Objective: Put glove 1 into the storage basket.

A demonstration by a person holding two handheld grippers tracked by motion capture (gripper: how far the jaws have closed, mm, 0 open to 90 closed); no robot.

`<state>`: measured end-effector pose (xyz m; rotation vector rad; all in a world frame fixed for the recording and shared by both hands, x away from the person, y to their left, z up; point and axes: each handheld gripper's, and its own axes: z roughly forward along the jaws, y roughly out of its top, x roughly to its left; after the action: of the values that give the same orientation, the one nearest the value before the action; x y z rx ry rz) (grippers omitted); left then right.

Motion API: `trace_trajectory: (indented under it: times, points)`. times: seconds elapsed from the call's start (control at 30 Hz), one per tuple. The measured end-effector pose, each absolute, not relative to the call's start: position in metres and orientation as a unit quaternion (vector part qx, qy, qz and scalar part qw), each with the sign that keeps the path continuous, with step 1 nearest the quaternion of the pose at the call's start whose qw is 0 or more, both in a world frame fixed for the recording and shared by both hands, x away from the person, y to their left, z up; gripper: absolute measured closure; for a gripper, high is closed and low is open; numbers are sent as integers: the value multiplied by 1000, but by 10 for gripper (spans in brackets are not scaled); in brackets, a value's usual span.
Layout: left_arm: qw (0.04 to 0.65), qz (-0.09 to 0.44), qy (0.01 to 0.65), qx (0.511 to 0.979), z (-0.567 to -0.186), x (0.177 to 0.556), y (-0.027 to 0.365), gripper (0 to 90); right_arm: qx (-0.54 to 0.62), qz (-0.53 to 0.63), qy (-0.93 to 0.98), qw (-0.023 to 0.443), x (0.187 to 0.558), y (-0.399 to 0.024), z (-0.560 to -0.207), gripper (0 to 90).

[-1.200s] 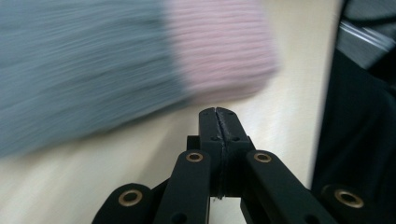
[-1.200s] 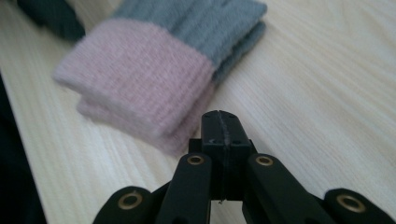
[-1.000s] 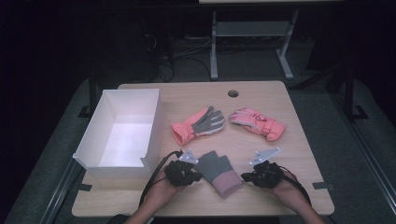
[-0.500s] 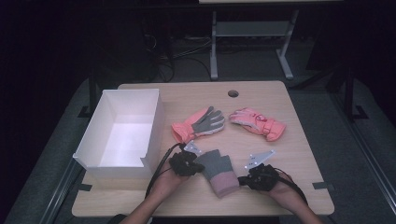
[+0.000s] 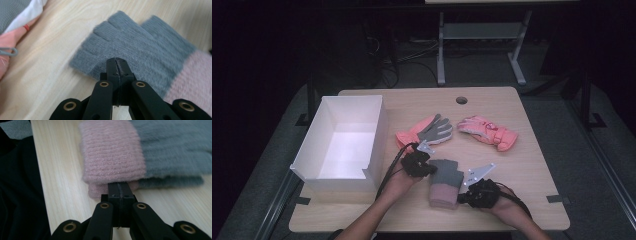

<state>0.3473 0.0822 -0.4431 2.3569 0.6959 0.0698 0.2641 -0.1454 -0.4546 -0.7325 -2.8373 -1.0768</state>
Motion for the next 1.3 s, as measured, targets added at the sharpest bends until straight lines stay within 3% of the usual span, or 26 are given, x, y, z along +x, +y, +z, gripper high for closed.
trace_trajectory:
  times: [0.5,0.7,0.83,0.87,0.9,0.93,0.97,1.03,1.07,1.1,1.17,1.2,1.23,1.27,1.3]
  points:
    - [336,25,250,908,-441,360,66,898,-174,-352,-920,8,275,-85,-461,900]
    - [345,23,251,904,-436,356,69,895,-180,-364,-914,4,272,-94,-455,896]
    - [347,21,249,904,-429,353,74,807,-210,-376,-903,3,267,-108,-445,797]
    - [360,23,259,896,-428,349,74,709,-224,-381,-897,-9,266,-120,-442,713]
    - [359,25,257,897,-426,347,76,709,-224,-381,-897,-9,266,-120,-442,713]
    - [352,26,250,902,-423,346,79,605,-242,-381,-892,-20,264,-134,-440,618]
    - [354,25,250,901,-422,345,79,605,-242,-381,-892,-20,264,-134,-440,618]
    - [354,9,246,902,-422,341,79,451,-266,-379,-886,-38,265,-152,-438,506]
    - [354,9,246,902,-422,341,79,403,-266,-379,-886,-38,265,-152,-438,506]
    - [344,8,235,909,-422,339,78,403,-274,-381,-882,-44,265,-158,-437,473]
    - [340,12,228,912,-425,335,76,322,-296,-383,-873,-51,264,-171,-436,396]
    - [326,11,217,920,-427,335,75,238,-317,-382,-866,-59,263,-184,-438,323]
    - [326,11,217,920,-427,335,75,199,-317,-382,-866,-59,263,-184,-438,323]
    - [323,12,220,920,-431,334,73,167,-341,-381,-857,-58,262,-199,-441,222]
    - [321,12,218,922,-432,333,73,166,-348,-381,-854,-64,261,-203,-443,178]
